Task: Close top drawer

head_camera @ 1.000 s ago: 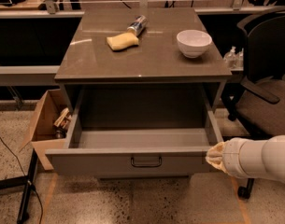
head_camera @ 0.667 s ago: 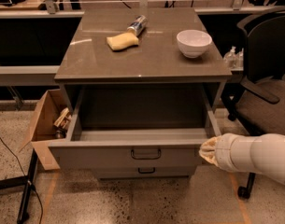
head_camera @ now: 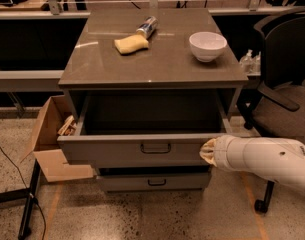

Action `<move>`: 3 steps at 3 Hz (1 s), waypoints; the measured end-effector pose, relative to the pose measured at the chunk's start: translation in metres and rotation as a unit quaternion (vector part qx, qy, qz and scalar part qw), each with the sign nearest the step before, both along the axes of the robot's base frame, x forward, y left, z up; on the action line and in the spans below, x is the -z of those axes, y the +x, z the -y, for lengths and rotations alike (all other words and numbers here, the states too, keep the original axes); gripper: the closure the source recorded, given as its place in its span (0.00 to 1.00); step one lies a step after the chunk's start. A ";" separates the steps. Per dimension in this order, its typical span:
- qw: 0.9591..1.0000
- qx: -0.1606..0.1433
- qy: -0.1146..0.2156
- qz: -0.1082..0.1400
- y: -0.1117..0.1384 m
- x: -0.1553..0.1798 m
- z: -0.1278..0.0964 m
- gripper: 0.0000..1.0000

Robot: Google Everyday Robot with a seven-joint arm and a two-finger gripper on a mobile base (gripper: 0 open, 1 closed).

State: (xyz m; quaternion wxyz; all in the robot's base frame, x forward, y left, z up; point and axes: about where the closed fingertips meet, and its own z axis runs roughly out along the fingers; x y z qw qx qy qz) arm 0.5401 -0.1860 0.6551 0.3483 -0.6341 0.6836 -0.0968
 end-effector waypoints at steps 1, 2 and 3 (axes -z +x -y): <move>0.999 -0.007 -0.031 0.017 0.022 0.005 0.006 1.00; 0.997 -0.015 -0.070 0.034 0.045 0.006 0.019 1.00; 0.993 -0.031 -0.100 0.044 0.065 0.008 0.024 1.00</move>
Offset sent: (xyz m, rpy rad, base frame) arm 0.0768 -0.0283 -0.0114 -0.2433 -0.1100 0.0440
